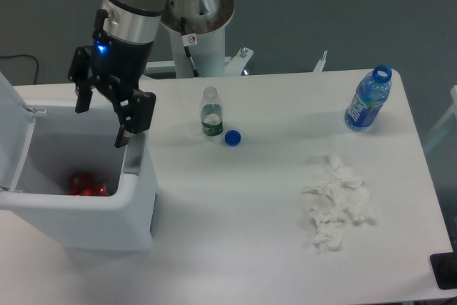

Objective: Place the cans in the trash can

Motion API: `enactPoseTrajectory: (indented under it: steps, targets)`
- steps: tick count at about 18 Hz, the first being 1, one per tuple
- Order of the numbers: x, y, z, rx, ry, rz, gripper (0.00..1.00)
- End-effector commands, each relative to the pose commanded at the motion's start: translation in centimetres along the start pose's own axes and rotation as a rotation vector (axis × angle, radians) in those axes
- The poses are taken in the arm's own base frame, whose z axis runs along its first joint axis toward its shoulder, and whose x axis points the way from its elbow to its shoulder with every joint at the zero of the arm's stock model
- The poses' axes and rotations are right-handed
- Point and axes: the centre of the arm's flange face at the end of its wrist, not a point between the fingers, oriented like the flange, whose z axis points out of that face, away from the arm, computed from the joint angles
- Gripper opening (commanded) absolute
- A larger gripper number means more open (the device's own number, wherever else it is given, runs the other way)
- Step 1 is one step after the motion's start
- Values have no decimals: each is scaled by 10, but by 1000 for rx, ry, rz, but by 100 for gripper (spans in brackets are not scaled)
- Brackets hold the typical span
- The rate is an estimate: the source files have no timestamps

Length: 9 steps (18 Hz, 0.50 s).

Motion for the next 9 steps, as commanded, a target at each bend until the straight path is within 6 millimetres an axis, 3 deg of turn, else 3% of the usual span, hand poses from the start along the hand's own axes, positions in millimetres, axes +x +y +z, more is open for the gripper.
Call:
enactPoseTrajectory:
  steps: [6,9]
  targets:
    - [-53,45,-10,-49,-71,-94,100]
    - [-68,57,3,-138,-104,-51,100]
